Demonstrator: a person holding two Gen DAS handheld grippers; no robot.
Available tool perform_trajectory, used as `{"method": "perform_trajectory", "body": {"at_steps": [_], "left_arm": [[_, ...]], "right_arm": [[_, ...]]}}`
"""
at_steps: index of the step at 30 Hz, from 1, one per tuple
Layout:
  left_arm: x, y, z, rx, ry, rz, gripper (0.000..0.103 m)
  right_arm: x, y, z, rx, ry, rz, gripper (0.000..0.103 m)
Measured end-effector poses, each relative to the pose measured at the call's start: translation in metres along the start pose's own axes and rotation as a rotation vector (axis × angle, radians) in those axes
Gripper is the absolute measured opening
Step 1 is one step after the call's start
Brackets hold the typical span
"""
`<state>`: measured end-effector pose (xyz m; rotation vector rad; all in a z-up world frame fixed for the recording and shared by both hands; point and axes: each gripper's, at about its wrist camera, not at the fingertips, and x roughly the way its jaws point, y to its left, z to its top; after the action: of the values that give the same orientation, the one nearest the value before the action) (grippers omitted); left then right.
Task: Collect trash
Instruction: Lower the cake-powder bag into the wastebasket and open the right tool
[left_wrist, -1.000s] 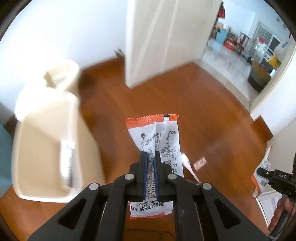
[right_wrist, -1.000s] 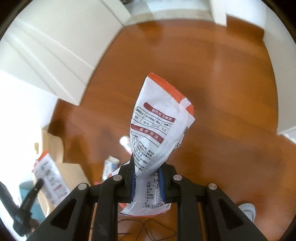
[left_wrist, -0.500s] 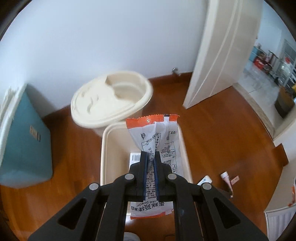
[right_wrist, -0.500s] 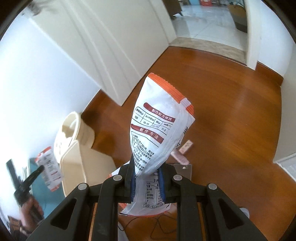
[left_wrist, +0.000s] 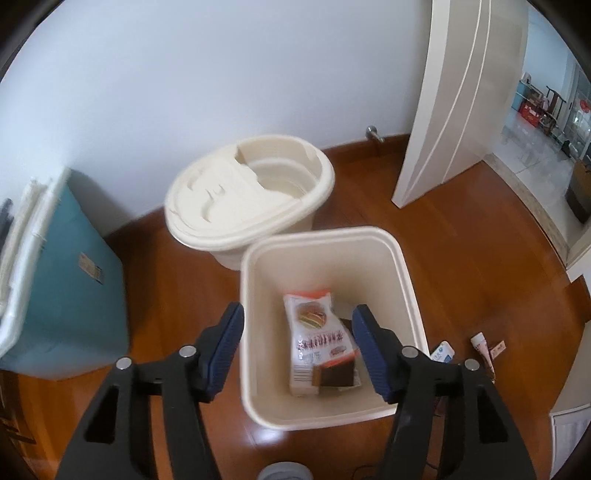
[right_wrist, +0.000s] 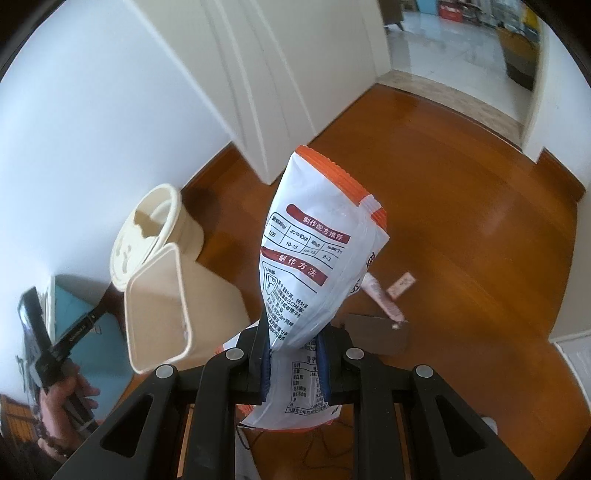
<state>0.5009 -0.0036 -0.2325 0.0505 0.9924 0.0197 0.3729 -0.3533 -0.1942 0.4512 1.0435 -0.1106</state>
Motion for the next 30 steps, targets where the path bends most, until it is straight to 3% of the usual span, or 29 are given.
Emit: {"method": "perform_trajectory", "body": {"at_steps": [8,10,14,18,20,23,24,25,30], "left_arm": [[-0.101,0.038,0.009,0.037,-0.133,0.038,0.065],[-0.114,0.048,0.006,0.034,-0.145,0.06,0.072],[-0.126,0.074,-0.001,-0.015,-0.164,0.081,0.074],[-0.111,0.092,-0.001,-0.069,-0.123,0.053,0.077],[-0.099,0.104,0.001,-0.11,-0.078,0.03,0.077],[-0.091,0.122,0.006,-0.189,-0.053,0.028,0.078],[-0.089,0.127,0.007,-0.215,-0.049,0.02,0.078],[-0.089,0.128,0.006,-0.226,-0.049,0.013,0.078],[-0.089,0.115,0.006,-0.194,-0.055,0.007,0.078]], "right_arm": [[0.03,0.117,0.001,-0.105,-0.021,0.09,0.021],[0.048,0.154,0.0,-0.143,-0.013,0.109,0.021],[0.098,0.215,-0.007,-0.214,0.028,0.138,0.021],[0.163,0.254,-0.017,-0.285,0.12,0.135,0.023],[0.193,0.261,-0.024,-0.297,0.18,0.131,0.029],[0.229,0.268,-0.033,-0.322,0.229,0.1,0.047],[0.237,0.269,-0.036,-0.334,0.239,0.097,0.063],[0.243,0.27,-0.038,-0.347,0.243,0.092,0.073],[0.246,0.256,-0.038,-0.335,0.273,0.075,0.078]]}}
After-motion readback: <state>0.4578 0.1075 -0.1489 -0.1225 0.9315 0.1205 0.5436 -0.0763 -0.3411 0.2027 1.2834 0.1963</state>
